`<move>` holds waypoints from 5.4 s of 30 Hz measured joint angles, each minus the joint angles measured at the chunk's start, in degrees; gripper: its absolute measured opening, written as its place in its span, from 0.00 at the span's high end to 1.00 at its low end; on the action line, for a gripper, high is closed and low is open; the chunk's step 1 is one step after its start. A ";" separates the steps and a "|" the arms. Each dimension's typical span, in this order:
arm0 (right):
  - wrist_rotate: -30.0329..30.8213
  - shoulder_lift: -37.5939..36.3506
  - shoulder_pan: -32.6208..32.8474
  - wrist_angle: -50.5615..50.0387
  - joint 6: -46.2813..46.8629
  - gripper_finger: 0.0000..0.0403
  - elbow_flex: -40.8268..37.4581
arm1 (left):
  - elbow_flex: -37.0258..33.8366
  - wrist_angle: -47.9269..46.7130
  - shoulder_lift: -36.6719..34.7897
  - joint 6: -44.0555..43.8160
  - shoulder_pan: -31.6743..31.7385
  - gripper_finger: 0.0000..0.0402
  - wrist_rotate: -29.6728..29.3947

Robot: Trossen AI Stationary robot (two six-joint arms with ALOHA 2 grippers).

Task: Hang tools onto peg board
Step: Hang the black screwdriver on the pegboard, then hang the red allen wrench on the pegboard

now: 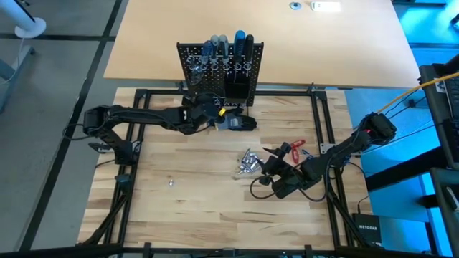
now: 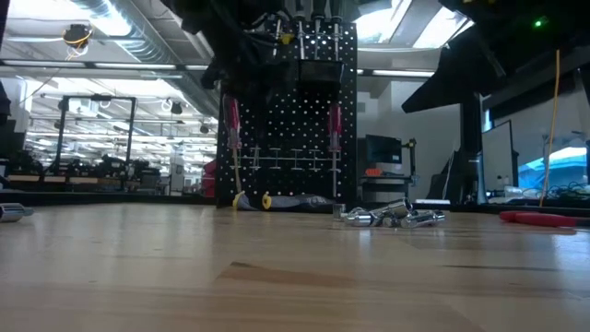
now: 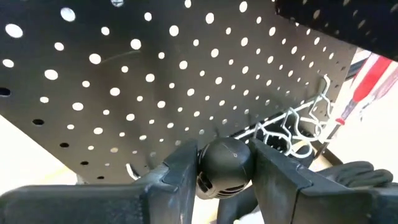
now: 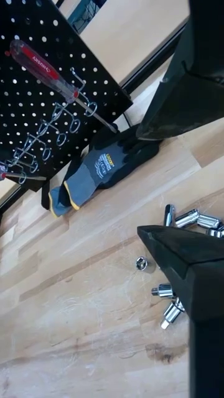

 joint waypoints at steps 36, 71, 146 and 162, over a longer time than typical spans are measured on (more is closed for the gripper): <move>-0.91 0.00 0.00 0.86 0.02 0.42 0.00 | -0.11 -3.03 2.58 4.78 0.81 0.56 0.74; -1.02 0.00 -0.01 1.25 0.02 0.42 0.00 | 0.37 0.48 -5.35 12.24 -3.17 0.55 0.89; -2.48 0.00 -2.09 6.68 -0.84 0.42 0.01 | -33.20 21.95 -15.76 3.94 -25.37 0.92 24.39; -30.08 -1.16 -17.58 -35.45 6.14 0.42 19.23 | -36.52 28.63 -15.72 4.01 -29.39 0.92 21.95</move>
